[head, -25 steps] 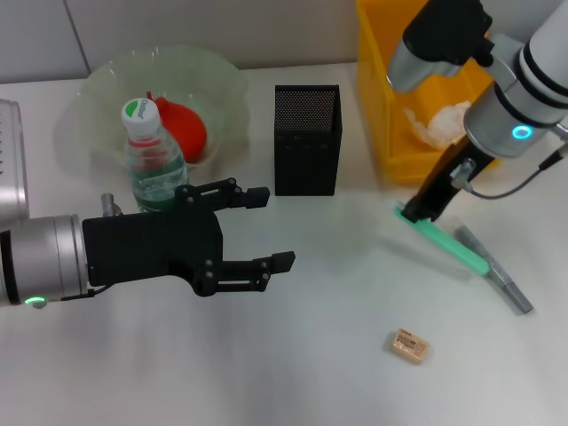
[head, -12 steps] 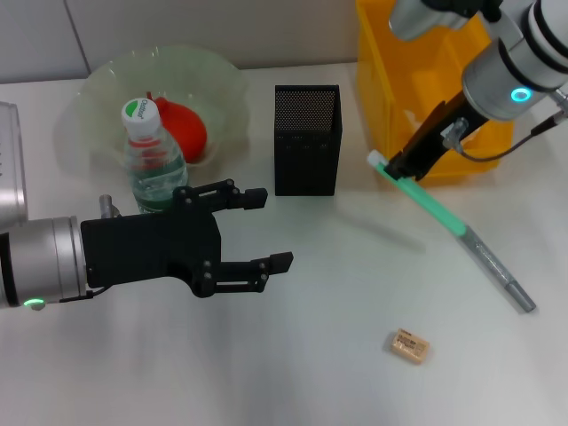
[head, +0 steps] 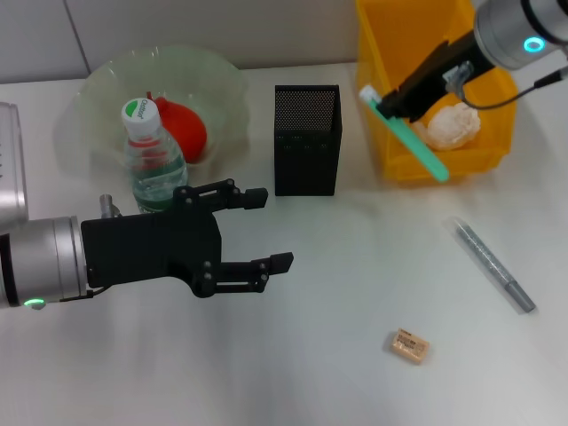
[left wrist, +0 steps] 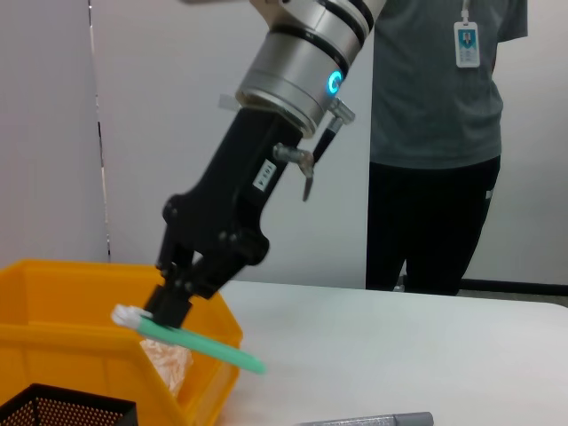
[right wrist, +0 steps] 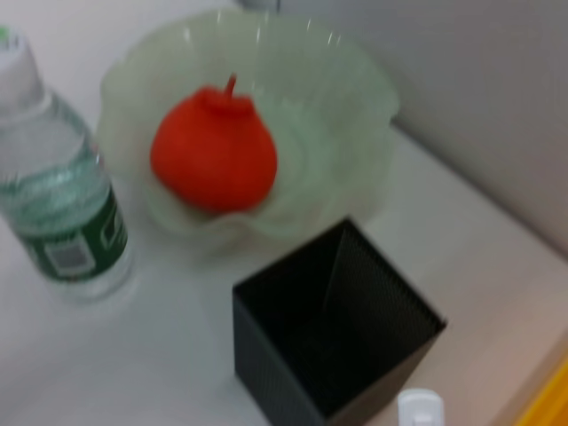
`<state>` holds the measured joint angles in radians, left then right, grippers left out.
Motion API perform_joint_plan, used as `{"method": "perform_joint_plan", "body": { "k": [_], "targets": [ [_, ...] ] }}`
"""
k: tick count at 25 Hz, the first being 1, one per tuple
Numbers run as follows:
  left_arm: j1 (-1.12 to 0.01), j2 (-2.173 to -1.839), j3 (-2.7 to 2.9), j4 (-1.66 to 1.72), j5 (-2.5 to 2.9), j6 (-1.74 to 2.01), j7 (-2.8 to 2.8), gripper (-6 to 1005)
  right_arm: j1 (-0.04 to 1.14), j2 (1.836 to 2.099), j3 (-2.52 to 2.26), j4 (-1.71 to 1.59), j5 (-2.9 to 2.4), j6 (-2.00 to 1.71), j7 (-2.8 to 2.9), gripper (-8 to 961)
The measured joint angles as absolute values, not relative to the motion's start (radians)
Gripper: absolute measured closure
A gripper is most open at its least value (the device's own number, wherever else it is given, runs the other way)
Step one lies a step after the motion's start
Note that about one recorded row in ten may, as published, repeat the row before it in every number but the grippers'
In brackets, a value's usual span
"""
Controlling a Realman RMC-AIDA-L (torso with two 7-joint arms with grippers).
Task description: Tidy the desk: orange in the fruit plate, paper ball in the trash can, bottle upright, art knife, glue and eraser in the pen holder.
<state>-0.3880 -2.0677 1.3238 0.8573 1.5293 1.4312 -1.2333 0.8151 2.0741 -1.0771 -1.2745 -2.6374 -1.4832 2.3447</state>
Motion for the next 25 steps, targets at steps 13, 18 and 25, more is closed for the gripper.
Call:
{"method": "perform_joint_plan", "body": {
  "k": [13,18,25],
  "targets": [
    [-0.393,-2.068,1.324,0.852,1.529,1.431,-1.233,172,0.825,2.065,-1.077,-1.295,-2.57,-1.412,2.343,916],
    [-0.396,-2.068,1.324,0.848,1.529,1.431,-1.233,172,0.833,2.056,-1.077,-1.303,-2.534,-1.373,2.34,914],
    [-0.396,-2.067,1.324,0.848,1.529,1.431,-1.233,172,0.838,2.056,-1.077,-1.304,-2.488,-1.335,2.321,910]
  ]
}}
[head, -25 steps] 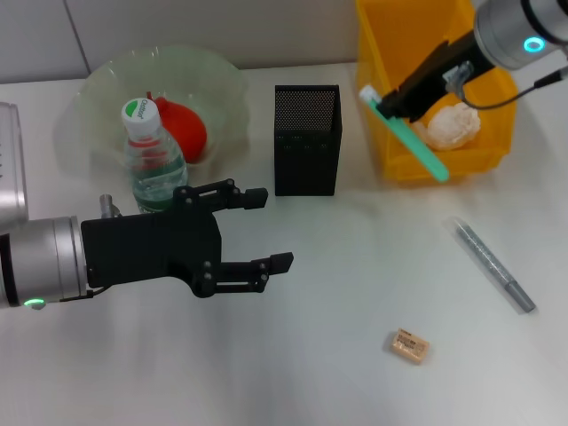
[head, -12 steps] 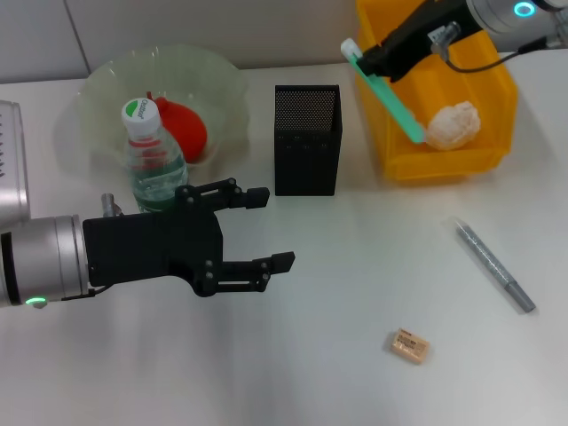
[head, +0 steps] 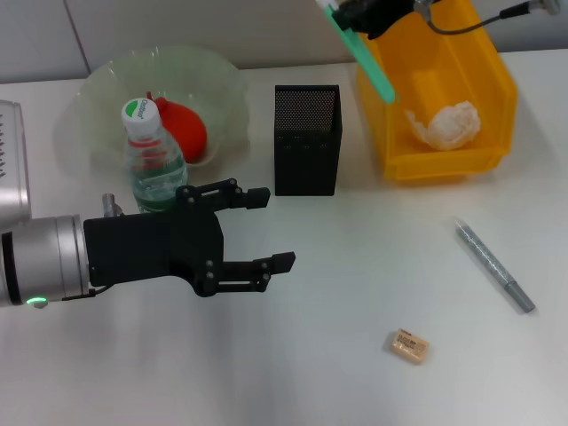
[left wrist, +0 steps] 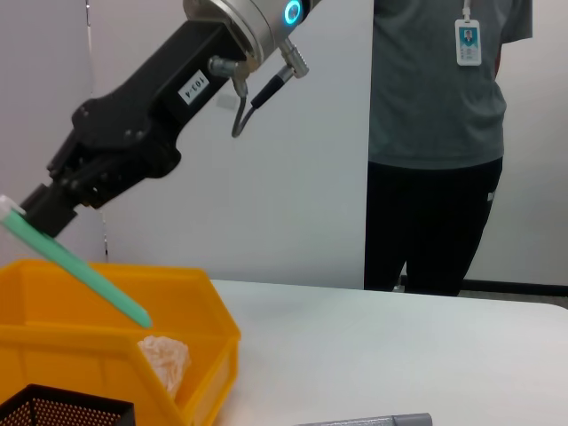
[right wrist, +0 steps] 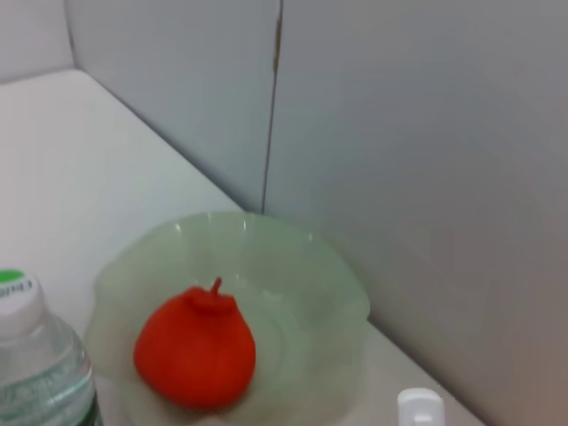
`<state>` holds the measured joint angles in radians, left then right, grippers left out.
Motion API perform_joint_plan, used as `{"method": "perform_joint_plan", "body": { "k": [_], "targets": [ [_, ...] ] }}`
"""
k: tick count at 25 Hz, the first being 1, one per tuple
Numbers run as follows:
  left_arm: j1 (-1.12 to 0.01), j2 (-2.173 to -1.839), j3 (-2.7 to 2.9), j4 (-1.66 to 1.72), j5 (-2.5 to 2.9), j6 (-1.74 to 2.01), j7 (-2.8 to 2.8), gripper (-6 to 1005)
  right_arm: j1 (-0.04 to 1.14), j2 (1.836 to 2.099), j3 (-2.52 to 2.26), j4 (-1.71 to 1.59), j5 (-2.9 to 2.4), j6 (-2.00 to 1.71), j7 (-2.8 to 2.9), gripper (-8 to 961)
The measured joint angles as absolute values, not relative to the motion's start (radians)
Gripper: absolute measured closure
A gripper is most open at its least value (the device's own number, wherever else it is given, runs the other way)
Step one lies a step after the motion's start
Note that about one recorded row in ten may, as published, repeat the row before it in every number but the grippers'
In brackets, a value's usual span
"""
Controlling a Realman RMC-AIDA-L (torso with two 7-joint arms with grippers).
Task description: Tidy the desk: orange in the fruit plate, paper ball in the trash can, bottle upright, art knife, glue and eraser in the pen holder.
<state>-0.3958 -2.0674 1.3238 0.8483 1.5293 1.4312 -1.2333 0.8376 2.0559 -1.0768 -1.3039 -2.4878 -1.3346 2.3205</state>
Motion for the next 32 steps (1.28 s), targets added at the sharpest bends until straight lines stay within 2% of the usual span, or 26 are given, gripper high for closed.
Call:
{"method": "perform_joint_plan", "body": {
  "k": [17,32],
  "targets": [
    [-0.4,-2.066,1.324,0.848,1.532,1.43,-1.233,172,0.851,2.067,-1.087,-1.235,-2.375,-1.229,2.259,901],
    [-0.4,-2.066,1.324,0.847,1.533,1.43,-1.232,172,0.804,2.075,-1.078,-1.143,-2.216,-1.192,2.113,893]
  ]
}}
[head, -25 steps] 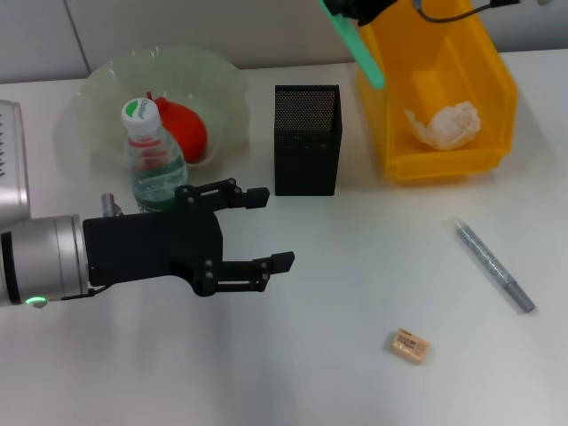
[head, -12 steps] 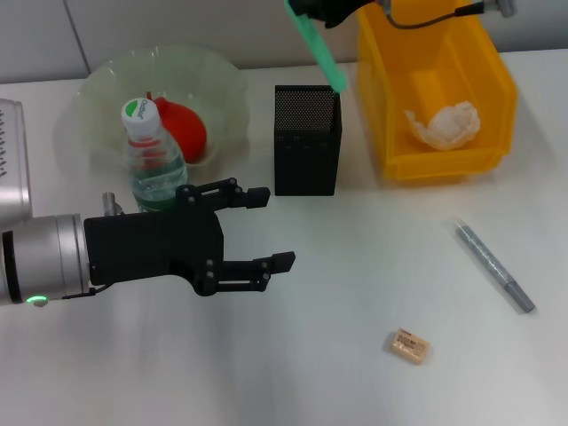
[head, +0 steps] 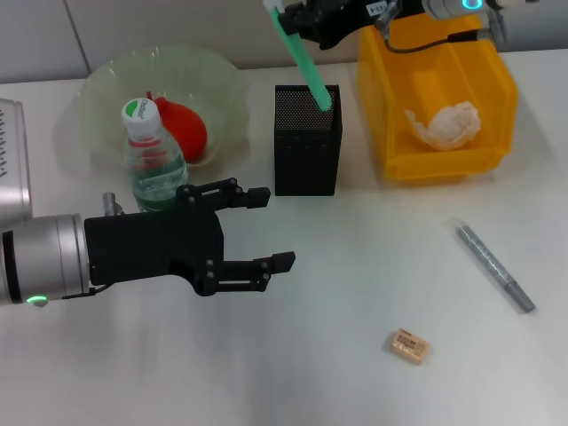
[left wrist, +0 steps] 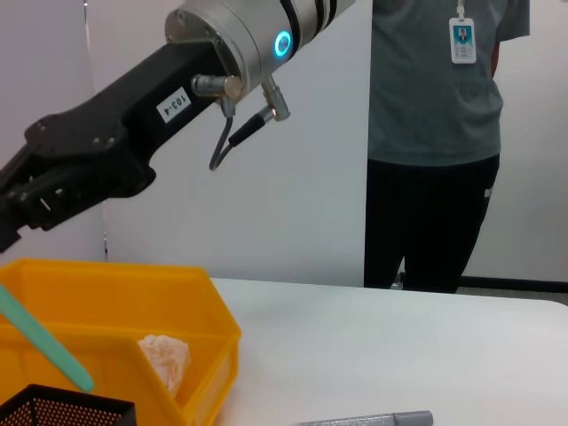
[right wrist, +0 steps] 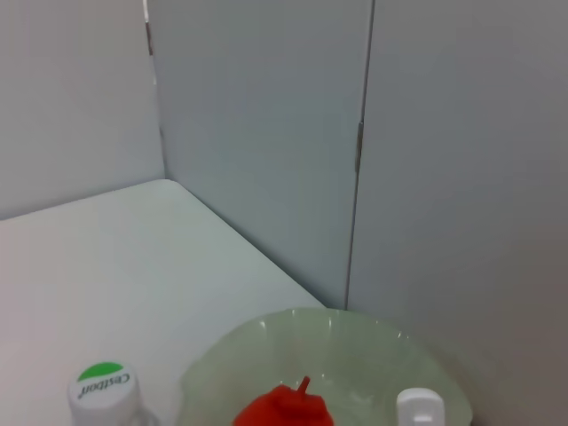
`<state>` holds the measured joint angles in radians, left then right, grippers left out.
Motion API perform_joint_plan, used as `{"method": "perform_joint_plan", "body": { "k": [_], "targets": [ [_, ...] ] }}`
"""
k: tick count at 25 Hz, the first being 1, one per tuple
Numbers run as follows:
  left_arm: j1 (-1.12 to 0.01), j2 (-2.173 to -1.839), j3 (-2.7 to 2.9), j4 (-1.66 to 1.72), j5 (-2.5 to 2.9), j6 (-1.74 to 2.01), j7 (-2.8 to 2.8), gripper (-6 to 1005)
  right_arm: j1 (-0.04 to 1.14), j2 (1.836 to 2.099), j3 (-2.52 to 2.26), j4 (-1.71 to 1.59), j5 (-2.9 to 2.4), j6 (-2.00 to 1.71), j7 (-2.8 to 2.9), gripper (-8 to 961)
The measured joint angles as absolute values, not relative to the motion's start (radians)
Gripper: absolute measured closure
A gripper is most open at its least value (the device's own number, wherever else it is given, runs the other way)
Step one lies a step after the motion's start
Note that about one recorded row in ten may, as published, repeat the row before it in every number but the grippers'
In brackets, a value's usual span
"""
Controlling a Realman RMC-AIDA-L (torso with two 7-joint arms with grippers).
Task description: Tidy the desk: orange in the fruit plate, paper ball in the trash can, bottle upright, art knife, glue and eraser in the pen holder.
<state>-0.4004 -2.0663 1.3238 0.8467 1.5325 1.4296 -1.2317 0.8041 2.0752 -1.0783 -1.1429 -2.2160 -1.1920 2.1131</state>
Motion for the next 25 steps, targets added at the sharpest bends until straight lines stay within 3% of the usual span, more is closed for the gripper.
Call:
{"method": "perform_joint_plan", "body": {
  "k": [25],
  "targets": [
    [-0.4,-2.066,1.325,0.842,1.532,1.436,-1.232,172,0.764,2.075,-1.038,-1.0,-2.129,-1.152,1.941,880]
  ]
}}
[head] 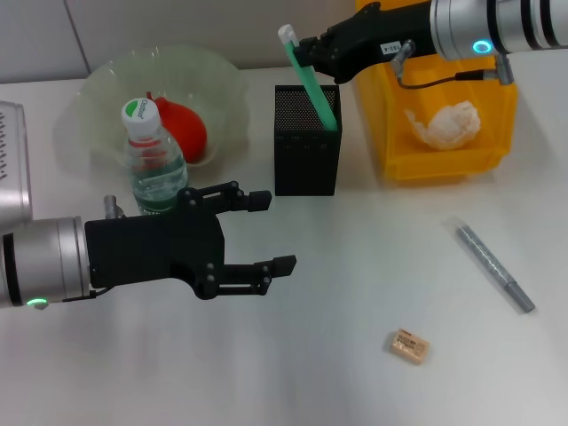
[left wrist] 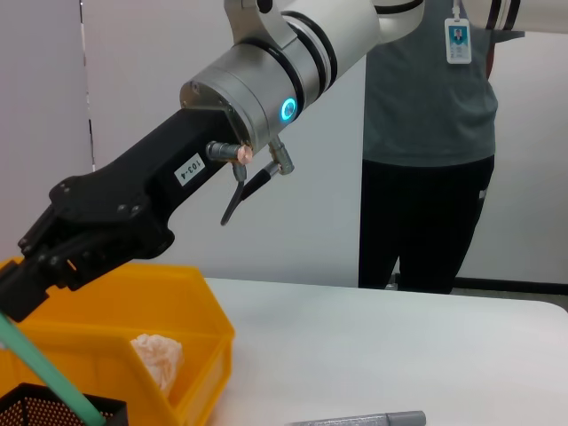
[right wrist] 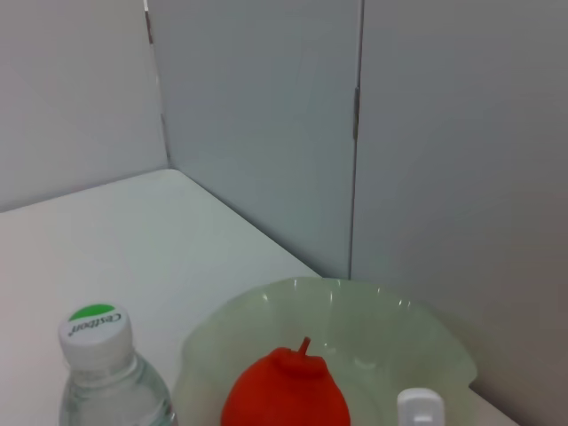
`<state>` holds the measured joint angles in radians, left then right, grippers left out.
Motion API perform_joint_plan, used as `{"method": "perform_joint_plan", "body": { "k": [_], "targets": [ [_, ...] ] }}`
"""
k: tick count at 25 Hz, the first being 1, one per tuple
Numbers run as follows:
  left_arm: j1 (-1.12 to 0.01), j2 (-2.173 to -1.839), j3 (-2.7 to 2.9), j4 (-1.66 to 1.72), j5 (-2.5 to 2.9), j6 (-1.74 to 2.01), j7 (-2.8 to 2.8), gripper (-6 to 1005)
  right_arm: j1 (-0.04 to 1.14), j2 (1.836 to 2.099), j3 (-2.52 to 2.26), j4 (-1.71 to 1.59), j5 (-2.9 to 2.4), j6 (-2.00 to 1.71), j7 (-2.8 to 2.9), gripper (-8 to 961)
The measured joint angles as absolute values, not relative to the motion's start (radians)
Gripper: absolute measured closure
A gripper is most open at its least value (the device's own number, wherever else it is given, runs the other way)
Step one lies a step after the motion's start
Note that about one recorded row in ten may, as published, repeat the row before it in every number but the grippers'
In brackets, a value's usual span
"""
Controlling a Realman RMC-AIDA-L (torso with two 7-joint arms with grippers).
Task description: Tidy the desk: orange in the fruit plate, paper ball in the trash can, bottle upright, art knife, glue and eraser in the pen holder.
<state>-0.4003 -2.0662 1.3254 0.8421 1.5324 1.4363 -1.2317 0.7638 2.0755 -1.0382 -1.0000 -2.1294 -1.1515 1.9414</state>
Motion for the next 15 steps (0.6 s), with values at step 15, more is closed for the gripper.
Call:
{"method": "perform_joint_plan", "body": {
  "k": [15],
  "targets": [
    [-0.4,-2.066,1.342,0.842,1.532,1.439,-1.232,172,0.755,2.076,-1.039,-0.985,-2.12,-1.144,1.947,872]
  ]
}}
